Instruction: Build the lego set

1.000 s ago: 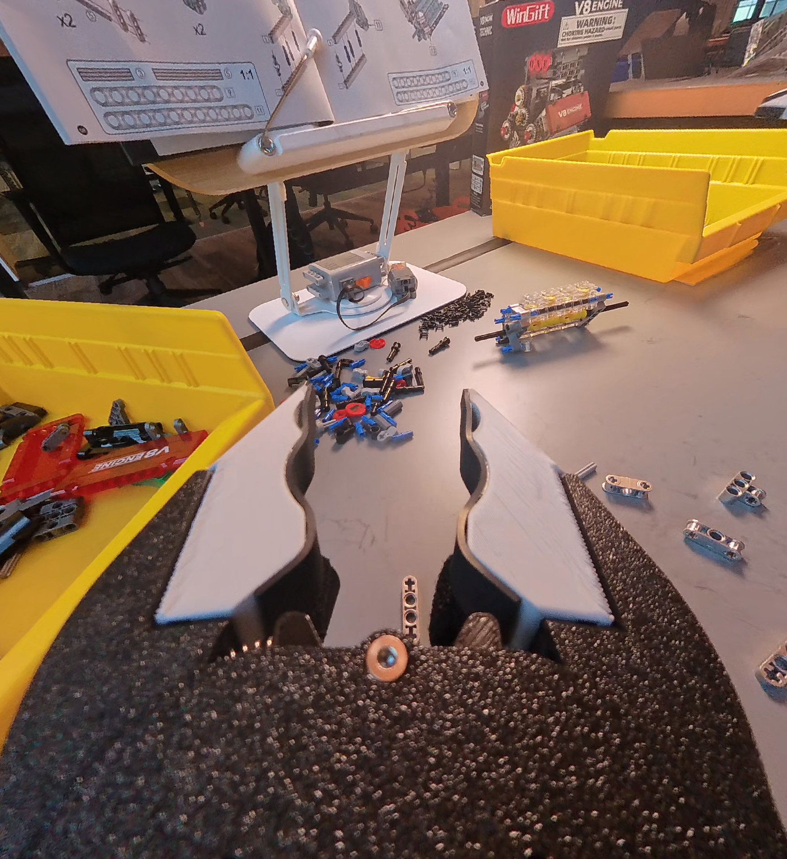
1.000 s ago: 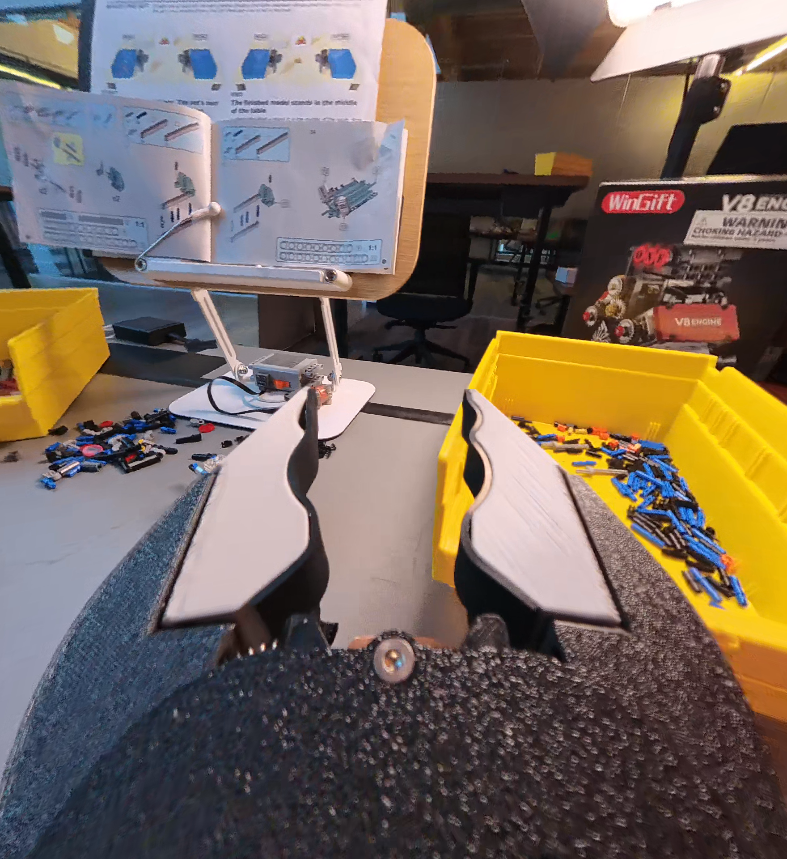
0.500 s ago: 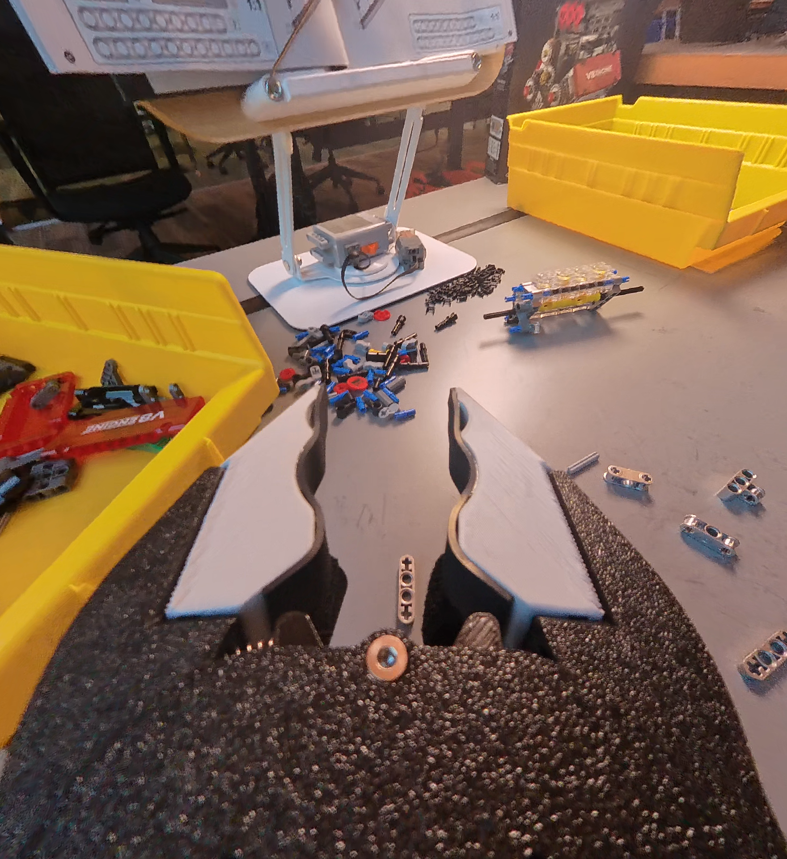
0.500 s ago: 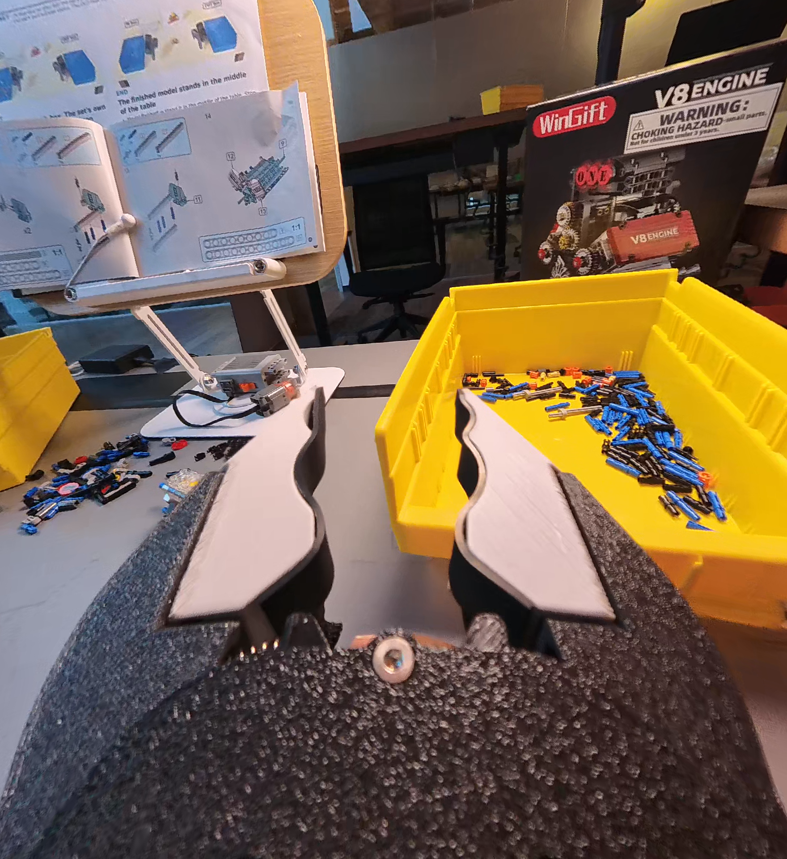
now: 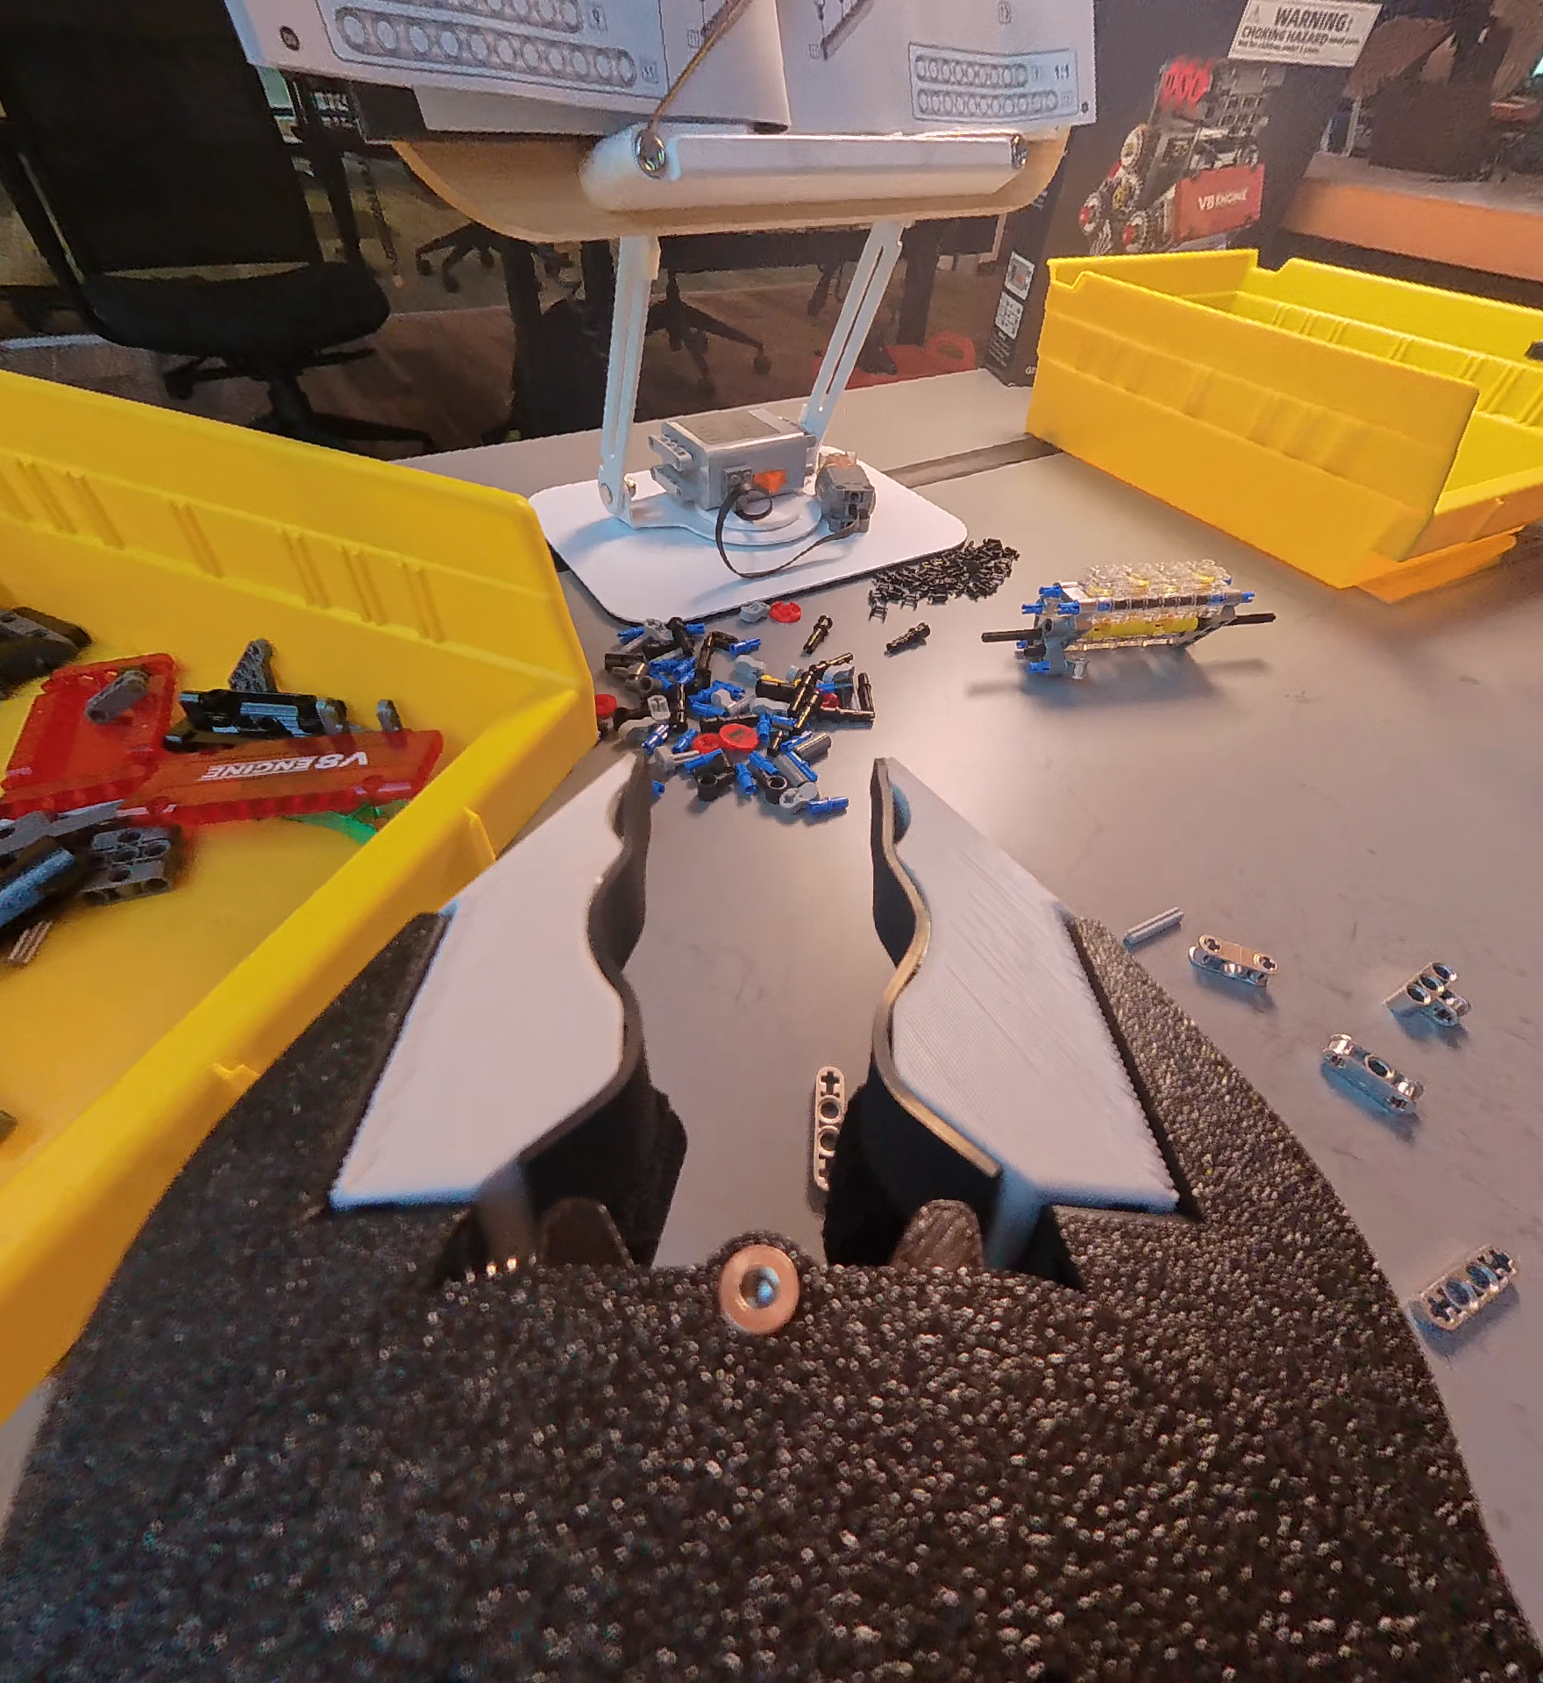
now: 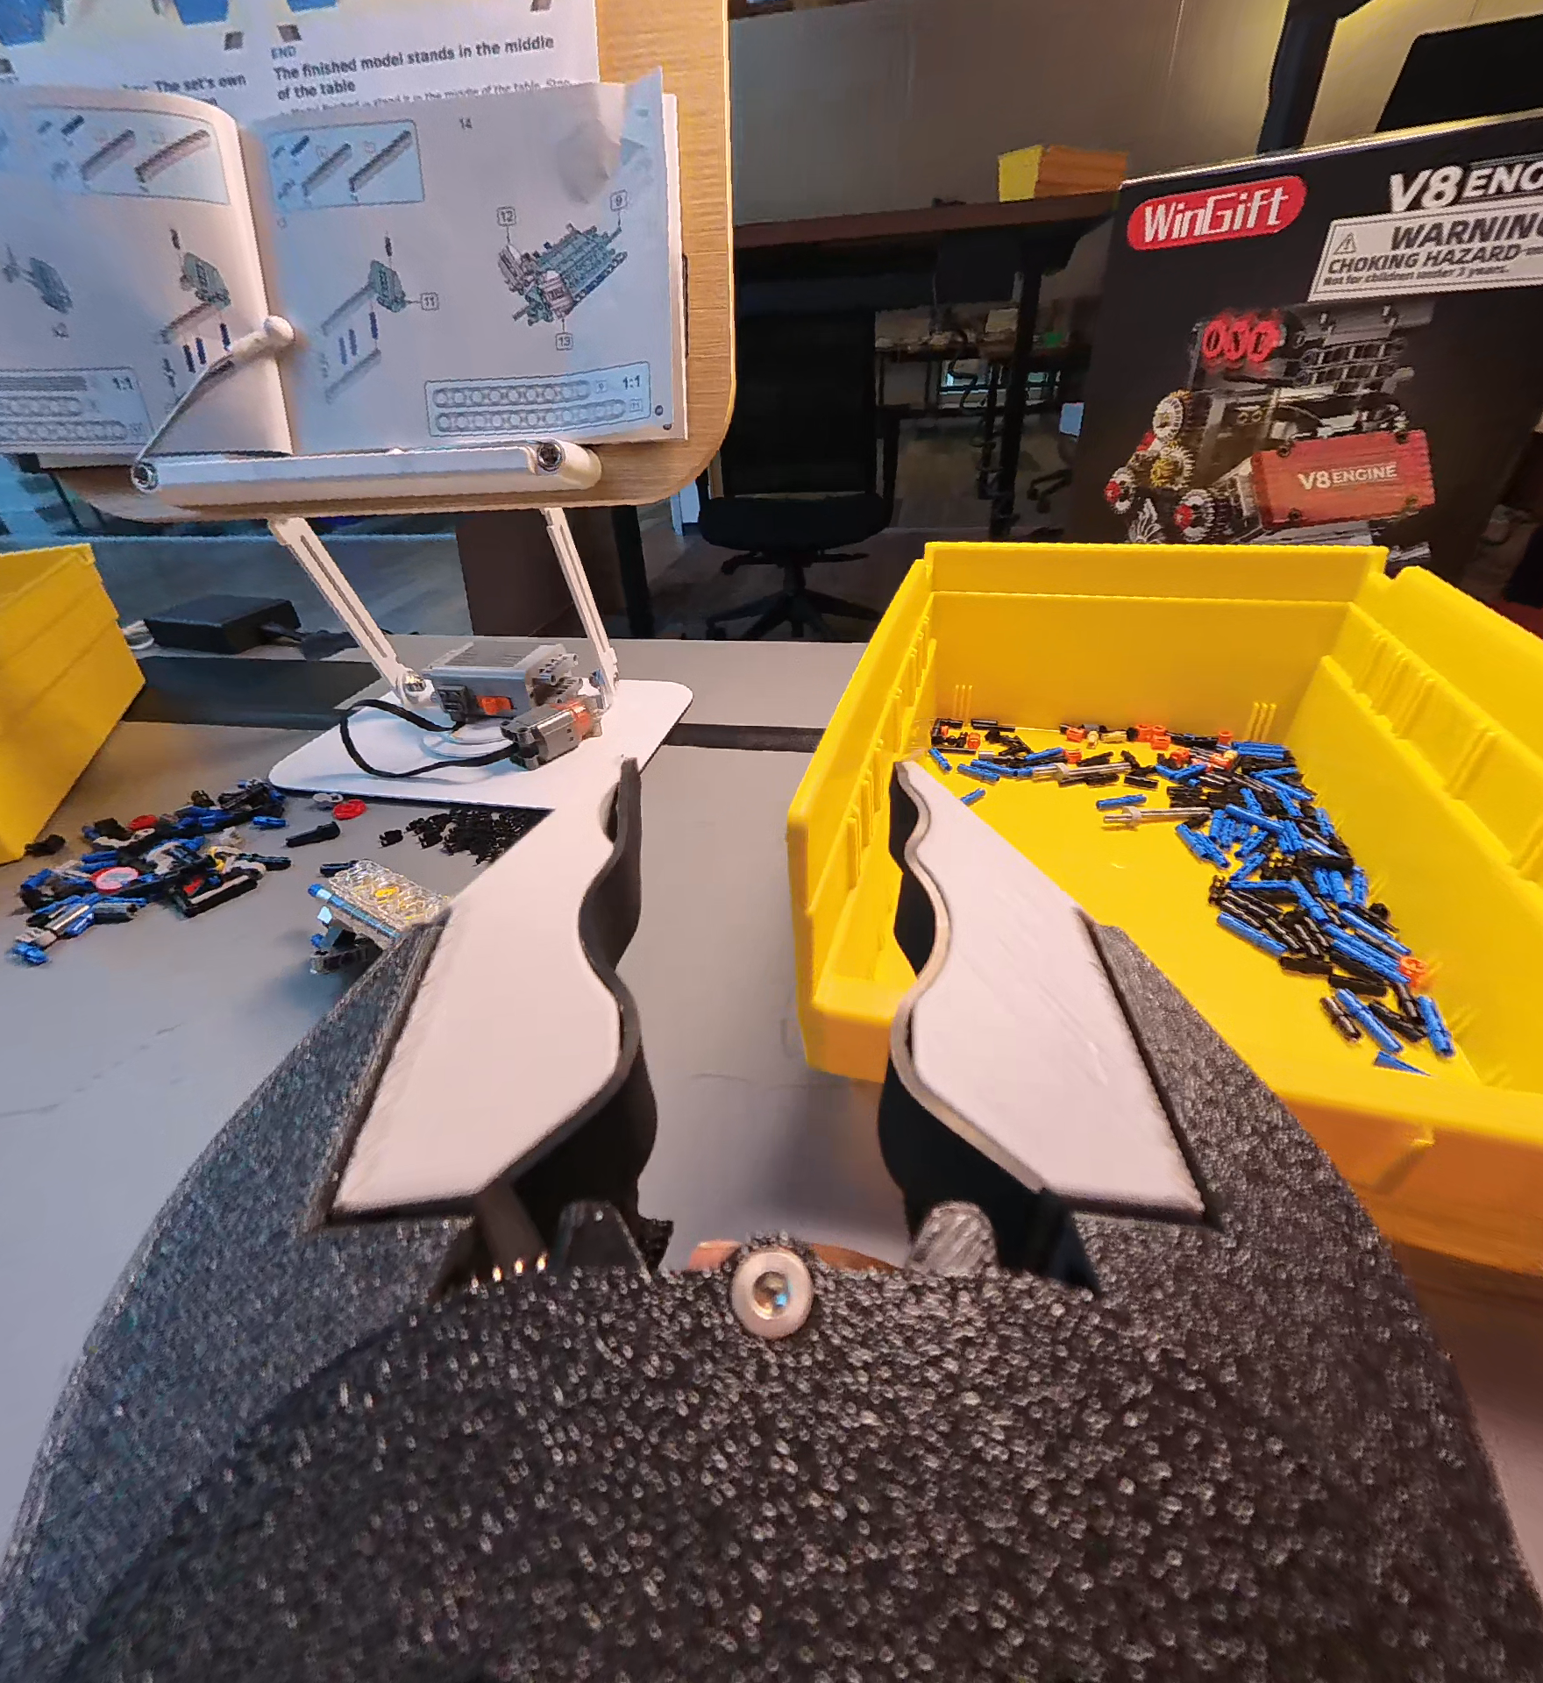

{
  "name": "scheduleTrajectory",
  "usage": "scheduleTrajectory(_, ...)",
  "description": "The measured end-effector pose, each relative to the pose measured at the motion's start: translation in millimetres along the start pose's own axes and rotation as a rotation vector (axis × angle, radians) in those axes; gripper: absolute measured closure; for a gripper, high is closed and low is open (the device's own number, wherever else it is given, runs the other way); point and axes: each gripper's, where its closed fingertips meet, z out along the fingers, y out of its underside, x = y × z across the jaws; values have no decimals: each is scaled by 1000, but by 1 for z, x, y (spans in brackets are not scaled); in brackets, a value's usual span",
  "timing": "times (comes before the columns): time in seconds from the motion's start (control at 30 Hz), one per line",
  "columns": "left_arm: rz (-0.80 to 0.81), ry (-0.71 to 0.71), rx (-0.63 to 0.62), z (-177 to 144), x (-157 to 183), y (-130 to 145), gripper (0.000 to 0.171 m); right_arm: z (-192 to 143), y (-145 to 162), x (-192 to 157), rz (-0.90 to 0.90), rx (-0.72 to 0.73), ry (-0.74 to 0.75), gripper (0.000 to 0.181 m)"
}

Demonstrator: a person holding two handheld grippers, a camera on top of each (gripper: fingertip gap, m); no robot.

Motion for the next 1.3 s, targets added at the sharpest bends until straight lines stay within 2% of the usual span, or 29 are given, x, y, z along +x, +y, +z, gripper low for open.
scheduleTrajectory(0.23,-17,13,44,-5,-1,-8,139,2,3,-4,-17,-5,-13,128)
scheduleTrajectory(0.7,18,-13,72,-6,-1,-15,139,3,6,-10,-71,-7,-15,128)
scheduleTrajectory(0.77,32,-26,86,-11,-5,-26,141,4,7,-10,-82,-14,-9,128)
scheduleTrajectory(0.87,103,-73,163,-35,-23,-81,145,4,7,-8,-80,-10,2,128)
scheduleTrajectory(0.9,150,-99,152,-43,-34,-100,145,3,7,-8,-80,-8,4,128)
scheduleTrajectory(1.0,295,-195,45,-53,-86,-143,145,4,8,-11,-87,-12,-5,128)
scheduleTrajectory(1.07,345,-223,-139,-45,-135,-144,144,4,7,-12,-92,-10,-12,128)
scheduleTrajectory(1.1,358,-226,-238,-38,-161,-136,144,4,7,-14,-93,-7,-18,128)
scheduleTrajectory(1.2,357,-109,-600,-15,-220,-78,151,2,2,-23,-107,20,-72,129)
scheduleTrajectory(1.3,405,-37,-887,-5,-259,-22,157,-1,-5,-41,-156,62,-155,131)
